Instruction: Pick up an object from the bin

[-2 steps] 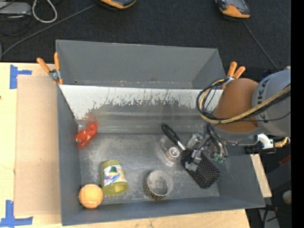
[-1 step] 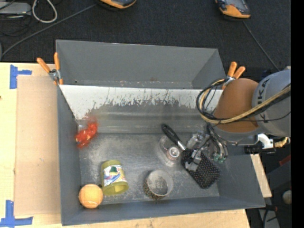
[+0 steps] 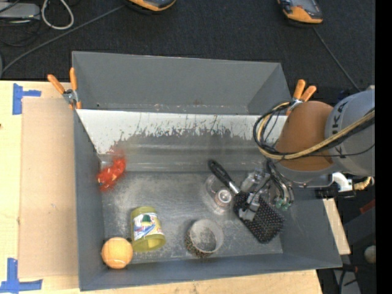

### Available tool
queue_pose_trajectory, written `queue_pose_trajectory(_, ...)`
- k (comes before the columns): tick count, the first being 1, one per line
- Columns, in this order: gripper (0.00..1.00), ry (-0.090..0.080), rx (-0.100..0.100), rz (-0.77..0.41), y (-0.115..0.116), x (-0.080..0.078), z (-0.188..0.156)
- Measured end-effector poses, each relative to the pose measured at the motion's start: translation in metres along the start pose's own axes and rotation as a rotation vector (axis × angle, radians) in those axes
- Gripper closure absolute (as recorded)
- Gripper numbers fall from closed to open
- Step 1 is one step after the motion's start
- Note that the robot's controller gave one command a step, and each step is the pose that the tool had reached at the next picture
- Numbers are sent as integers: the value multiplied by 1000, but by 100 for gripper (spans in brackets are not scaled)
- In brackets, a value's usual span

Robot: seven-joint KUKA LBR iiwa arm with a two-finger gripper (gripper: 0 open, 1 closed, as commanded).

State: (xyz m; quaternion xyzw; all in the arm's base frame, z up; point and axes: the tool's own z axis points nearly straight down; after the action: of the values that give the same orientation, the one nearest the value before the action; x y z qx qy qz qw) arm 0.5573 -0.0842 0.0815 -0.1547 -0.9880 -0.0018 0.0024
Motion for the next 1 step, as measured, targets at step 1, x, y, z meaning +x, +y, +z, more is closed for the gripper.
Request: queue_pose_trajectory(1, 100, 0, 0, -1, 0, 0, 0)
